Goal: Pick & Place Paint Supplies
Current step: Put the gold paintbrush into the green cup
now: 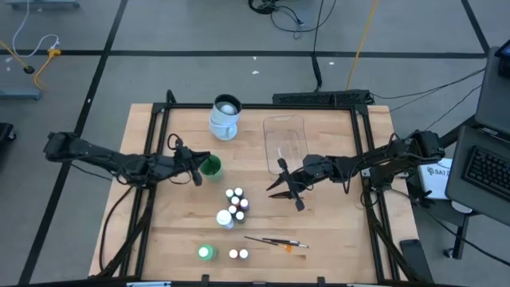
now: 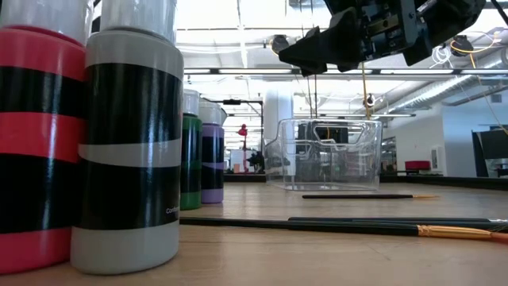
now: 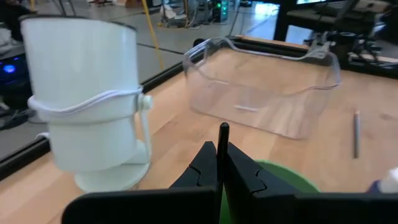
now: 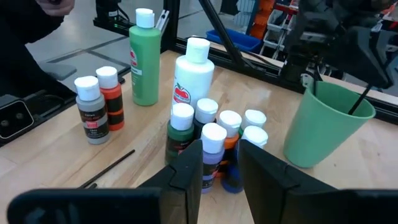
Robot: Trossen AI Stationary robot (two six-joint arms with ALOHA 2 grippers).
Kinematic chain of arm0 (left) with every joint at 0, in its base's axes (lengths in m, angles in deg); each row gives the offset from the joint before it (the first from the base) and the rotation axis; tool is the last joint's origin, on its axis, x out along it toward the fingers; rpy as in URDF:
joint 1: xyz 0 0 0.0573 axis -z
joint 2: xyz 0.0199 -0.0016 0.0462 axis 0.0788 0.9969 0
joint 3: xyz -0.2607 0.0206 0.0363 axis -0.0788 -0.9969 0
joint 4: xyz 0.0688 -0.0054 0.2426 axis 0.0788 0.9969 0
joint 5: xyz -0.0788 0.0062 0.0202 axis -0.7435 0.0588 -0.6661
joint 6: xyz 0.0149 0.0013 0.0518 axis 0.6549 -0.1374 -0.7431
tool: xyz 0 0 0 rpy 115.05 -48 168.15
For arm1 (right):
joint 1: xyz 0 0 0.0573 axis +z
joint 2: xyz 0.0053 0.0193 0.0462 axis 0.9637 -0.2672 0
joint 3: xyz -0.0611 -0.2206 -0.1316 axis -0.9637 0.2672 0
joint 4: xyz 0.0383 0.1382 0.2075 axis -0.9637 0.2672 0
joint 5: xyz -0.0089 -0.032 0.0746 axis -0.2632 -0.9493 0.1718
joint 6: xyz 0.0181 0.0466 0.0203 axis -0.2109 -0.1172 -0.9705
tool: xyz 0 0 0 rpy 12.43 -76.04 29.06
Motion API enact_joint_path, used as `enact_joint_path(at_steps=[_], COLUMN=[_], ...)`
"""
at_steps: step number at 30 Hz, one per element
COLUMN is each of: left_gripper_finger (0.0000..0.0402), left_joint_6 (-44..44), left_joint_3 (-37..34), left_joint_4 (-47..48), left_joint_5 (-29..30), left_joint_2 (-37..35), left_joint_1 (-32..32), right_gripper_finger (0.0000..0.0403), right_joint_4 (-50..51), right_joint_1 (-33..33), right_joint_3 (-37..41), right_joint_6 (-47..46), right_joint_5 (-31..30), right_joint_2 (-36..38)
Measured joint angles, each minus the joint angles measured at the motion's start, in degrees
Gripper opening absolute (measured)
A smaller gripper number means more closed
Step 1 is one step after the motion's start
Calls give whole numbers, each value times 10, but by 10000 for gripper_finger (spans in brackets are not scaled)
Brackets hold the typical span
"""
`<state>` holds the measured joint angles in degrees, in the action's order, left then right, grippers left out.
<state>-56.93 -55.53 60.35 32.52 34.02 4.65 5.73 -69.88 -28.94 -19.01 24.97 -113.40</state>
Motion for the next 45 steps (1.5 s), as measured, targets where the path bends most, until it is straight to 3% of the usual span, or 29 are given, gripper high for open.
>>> enact_joint_path(at_steps=[18,29,34,39,43,45], left_gripper_finger=[3,78,114,141,148,142], left_joint_6=[-34,-51,-109,-182,-189,-181], left_joint_3=[-13,-13,-10,61,148,180], left_joint_4=[3,-3,-49,-43,34,64], left_joint_5=[-89,-90,-114,-121,-127,-161], left_joint_2=[0,1,0,-9,-8,-7], left_joint_1=[-24,-24,-24,-5,20,36], right_gripper_finger=[93,94,95,94,95,95], right_joint_4=[0,0,0,0,1,1], right_joint_1=[0,0,0,0,0,0], right_joint_3=[0,0,0,0,0,0], right_joint_6=[0,0,0,0,-8,-11], right_joint_5=[0,0,0,0,0,0], right_joint_2=[0,0,0,0,0,0])
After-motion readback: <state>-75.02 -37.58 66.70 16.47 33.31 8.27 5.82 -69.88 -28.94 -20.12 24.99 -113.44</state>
